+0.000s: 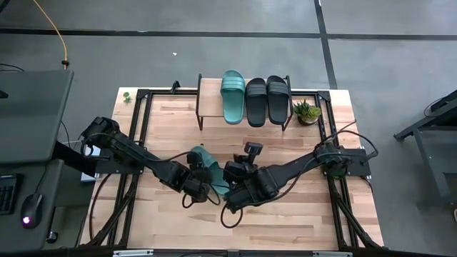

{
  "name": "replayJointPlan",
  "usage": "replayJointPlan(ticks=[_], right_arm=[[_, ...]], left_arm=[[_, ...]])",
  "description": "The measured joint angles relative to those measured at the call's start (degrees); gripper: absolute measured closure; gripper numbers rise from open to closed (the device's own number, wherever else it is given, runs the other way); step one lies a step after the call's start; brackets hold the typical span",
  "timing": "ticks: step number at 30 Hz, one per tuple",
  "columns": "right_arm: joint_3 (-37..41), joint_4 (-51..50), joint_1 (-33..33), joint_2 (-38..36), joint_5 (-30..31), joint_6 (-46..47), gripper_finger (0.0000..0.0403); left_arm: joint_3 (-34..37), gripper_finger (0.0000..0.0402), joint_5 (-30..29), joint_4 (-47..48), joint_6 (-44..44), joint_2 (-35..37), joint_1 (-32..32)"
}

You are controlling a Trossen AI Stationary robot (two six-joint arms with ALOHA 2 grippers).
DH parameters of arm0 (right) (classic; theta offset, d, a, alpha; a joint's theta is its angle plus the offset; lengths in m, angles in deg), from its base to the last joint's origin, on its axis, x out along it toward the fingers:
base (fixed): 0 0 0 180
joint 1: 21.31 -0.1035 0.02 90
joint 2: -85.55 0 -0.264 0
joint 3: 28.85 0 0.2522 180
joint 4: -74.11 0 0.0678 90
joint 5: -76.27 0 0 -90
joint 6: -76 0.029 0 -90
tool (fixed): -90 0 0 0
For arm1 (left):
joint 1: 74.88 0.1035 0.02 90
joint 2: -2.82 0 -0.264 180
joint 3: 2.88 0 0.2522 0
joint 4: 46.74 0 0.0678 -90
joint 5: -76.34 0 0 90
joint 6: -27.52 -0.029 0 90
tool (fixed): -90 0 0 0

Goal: Pick and place slides into the shelf
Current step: Put the green slide on the shelf

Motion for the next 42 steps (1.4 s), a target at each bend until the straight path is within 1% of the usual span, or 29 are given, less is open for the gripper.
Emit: replayJointPlan(ticks=[5,9,11,13,16,18,24,30,35,38,42], right_arm=[[0.0,0.0,1.4,-4.7,4.6,-0.9,0.0403],[0.0,0.0,3.9,-8.4,4.1,-1.9,0.0403],[0.0,0.0,5.4,-10.0,3.6,-2.0,0.0403],[0.0,0.0,6.8,-11.3,1.7,-2.6,0.0403],[0.0,0.0,8.7,-12.2,-1.2,-4.2,0.0403],[0.0,0.0,9.5,-12.2,-1.9,-5.3,0.0403],[0.0,0.0,9.9,-12.2,-4.5,-6.4,0.0403],[0.0,0.0,9.4,-12.3,-4.4,-7.2,0.0403],[0.0,0.1,9.1,-12.3,-4.1,-7.4,0.0403],[0.0,0.0,9.1,-12.3,-4.0,-7.4,0.0403],[0.0,0.0,9.1,-12.3,-4.0,-8.0,0.0403]], left_arm=[[0.0,0.0174,-0.2,-1.1,0.0,-2.2,0.0],[0.0,0.0144,-3.5,-1.2,0.2,-3.8,0.0],[0.0,0.0137,-4.8,-1.0,0.0,-4.1,0.0],[-0.1,0.0134,-5.5,-2.0,-0.5,-4.5,0.1],[0.1,0.0133,-6.8,-1.2,-0.5,-4.8,0.5],[-0.1,0.0133,-7.1,-1.7,-0.4,-5.2,1.5],[0.0,0.0133,-6.6,0.6,0.7,-7.0,5.1],[-0.1,0.0133,-5.3,3.3,3.7,-9.5,7.8],[-0.2,0.0135,-5.2,4.1,4.5,-10.3,8.1],[-0.7,0.0154,-5.1,5.0,5.9,-10.4,8.1],[-2.4,0.0207,-5.9,10.6,8.3,-10.6,8.3]])
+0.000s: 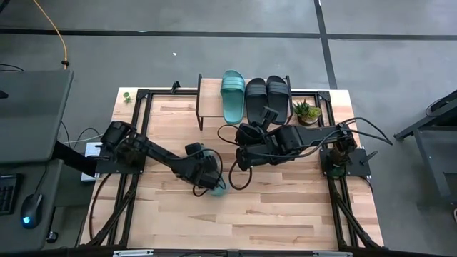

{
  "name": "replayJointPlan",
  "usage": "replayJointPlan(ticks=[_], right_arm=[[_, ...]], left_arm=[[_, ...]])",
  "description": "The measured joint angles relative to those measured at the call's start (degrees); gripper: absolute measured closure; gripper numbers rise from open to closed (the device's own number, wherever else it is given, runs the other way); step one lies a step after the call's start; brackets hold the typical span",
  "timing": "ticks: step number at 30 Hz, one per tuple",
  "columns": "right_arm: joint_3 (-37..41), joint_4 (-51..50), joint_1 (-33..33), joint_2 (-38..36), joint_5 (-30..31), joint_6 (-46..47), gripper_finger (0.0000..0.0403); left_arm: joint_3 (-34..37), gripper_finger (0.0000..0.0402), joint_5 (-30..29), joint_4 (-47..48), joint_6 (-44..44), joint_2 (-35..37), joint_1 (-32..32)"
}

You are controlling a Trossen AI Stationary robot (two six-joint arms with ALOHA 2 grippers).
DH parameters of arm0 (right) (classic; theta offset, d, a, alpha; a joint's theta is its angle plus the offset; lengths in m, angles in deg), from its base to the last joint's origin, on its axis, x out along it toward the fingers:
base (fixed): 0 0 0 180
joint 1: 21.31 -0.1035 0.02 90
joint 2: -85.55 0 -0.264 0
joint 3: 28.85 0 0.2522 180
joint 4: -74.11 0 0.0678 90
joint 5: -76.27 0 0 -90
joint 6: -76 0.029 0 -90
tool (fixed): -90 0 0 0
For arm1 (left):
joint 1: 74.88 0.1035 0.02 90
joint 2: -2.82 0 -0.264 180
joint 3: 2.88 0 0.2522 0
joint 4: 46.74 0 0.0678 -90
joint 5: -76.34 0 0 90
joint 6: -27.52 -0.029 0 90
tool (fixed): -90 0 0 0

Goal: Pick and place slides into the shelf
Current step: Put the green slide on the shelf

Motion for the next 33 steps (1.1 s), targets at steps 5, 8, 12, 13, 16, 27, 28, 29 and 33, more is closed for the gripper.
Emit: replayJointPlan(ticks=[5,8,12,13,16,27,28,29,33], right_arm=[[0.0,0.0,0.0,0.0,0.0,-0.4,0.0403],[0.0,0.0,0.0,0.0,0.0,-0.4,0.0403],[0.0,0.0,0.0,0.0,0.4,-0.7,0.0403],[0.0,0.0,0.0,0.0,0.4,-0.9,0.0403],[0.0,0.0,0.1,0.0,0.7,-1.1,0.0403],[0.0,0.0,1.8,0.0,0.8,-3.0,0.0403],[0.0,0.0,1.9,0.0,0.7,-3.3,0.0403],[0.0,0.0,2.1,0.0,0.7,-3.3,0.0403],[0.0,0.0,2.6,0.0,0.4,-3.4,0.0403]], left_arm=[[-1.4,0.0295,-0.8,3.9,1.5,0.0,0.0],[-1.6,0.0350,-0.2,4.6,1.6,0.0,0.0],[-1.6,0.0392,0.4,5.2,1.4,0.0,-0.1],[-1.7,0.0389,0.4,5.3,1.4,0.0,-0.1],[-1.7,0.0372,0.1,5.6,1.4,0.0,-0.2],[-1.7,0.0395,-0.2,5.4,-0.1,0.0,-0.2],[-2.0,0.0392,-0.2,5.5,-0.1,0.0,-0.2],[-2.3,0.0388,-0.4,5.6,-0.2,0.0,-0.2],[-4.1,0.0379,-0.5,5.6,-1.8,0.0,-0.3]])
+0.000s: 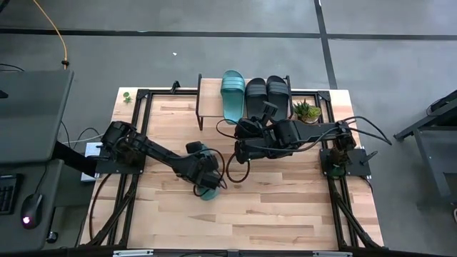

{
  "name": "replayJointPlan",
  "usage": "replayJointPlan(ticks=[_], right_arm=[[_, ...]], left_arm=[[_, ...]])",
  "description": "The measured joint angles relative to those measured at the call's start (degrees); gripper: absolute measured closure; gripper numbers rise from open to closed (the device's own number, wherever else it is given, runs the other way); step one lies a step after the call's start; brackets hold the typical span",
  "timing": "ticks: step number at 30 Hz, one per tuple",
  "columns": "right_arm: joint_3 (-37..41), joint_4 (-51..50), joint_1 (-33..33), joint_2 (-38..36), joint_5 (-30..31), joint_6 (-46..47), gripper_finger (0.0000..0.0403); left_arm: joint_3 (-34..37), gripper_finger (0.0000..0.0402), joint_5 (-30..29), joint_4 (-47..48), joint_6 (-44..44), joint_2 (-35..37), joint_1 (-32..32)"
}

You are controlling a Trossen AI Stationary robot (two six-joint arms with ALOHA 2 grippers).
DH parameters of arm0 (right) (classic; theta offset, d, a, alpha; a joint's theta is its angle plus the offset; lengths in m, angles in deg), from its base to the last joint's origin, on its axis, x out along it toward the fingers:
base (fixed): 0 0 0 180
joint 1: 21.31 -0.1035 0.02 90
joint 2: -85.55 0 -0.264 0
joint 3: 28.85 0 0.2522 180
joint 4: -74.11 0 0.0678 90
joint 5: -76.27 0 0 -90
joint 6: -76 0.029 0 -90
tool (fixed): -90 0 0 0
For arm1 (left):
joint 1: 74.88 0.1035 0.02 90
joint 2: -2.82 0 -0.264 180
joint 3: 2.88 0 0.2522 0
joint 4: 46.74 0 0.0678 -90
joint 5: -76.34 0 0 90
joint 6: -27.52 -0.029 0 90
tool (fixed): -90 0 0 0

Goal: Pick and place slides into the shelf
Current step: Put the green slide on the shelf

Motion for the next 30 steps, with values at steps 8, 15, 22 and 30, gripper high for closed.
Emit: replayJointPlan(ticks=[8,15,22,30], right_arm=[[0.0,0.0,0.0,0.0,0.5,-1.0,0.0403],[0.0,0.0,0.0,0.0,2.8,-1.0,0.0403],[0.0,0.5,0.0,-1.2,5.4,-0.9,0.0403],[0.0,0.6,0.4,-5.8,6.0,0.2,0.0403]], left_arm=[[-6.2,0.0391,-5.3,7.1,-1.7,0.0,-2.2],[-12.7,0.0395,-11.1,16.3,-1.3,0.1,-5.5],[-16.6,0.0385,-17.3,25.2,-1.3,0.1,-6.7],[-20.3,0.0397,-23.6,32.5,-3.8,1.1,-4.5]])
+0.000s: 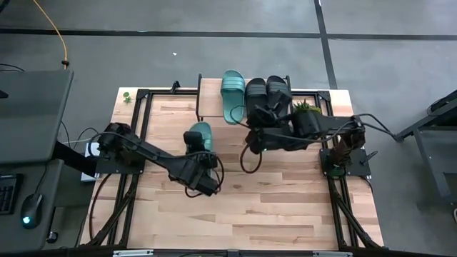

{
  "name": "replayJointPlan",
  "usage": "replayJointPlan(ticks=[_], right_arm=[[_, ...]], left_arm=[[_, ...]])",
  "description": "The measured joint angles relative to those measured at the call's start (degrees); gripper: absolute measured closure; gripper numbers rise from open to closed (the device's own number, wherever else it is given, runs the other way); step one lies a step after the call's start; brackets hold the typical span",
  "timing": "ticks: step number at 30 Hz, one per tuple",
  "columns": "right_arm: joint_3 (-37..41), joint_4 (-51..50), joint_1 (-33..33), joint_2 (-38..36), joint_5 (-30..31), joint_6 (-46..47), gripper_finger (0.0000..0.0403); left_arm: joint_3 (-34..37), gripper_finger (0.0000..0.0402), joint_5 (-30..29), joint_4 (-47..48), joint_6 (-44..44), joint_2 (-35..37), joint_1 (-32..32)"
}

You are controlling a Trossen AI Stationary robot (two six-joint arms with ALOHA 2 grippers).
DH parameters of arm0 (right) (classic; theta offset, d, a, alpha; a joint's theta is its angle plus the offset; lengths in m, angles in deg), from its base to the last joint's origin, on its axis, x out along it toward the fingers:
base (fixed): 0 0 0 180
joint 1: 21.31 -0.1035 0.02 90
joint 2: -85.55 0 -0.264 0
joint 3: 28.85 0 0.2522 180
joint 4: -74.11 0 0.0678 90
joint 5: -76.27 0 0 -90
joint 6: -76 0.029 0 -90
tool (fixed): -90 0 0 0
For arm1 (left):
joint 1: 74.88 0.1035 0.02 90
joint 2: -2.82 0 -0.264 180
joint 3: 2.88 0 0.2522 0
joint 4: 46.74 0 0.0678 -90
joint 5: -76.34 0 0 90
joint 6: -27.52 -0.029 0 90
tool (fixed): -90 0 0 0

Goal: Pick and place slides into the shelf
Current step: Put the green slide on the shelf

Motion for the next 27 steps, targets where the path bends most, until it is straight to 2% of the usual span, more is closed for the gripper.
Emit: replayJointPlan(ticks=[6,15,21,24,27], right_arm=[[0.0,-0.5,0.0,-0.7,0.0,0.0,0.0403],[0.0,-0.6,0.0,-1.0,0.0,-0.2,0.0403],[0.0,-0.6,0.8,-2.3,0.2,-0.2,0.0403],[0.0,-0.6,1.3,-2.8,0.2,-0.3,0.0403],[0.0,-0.6,2.0,-3.0,-0.1,-0.8,0.0403]], left_arm=[[-7.0,0.0382,-2.6,3.6,-3.5,0.5,2.5],[-18.0,0.0397,-5.0,3.6,-16.1,1.2,7.4],[-23.6,0.0380,-5.5,3.4,-23.6,2.6,12.8],[-25.3,0.0380,-3.6,1.5,-28.3,3.9,16.3],[-25.5,0.0391,3.1,-4.9,-35.3,5.3,20.1]])
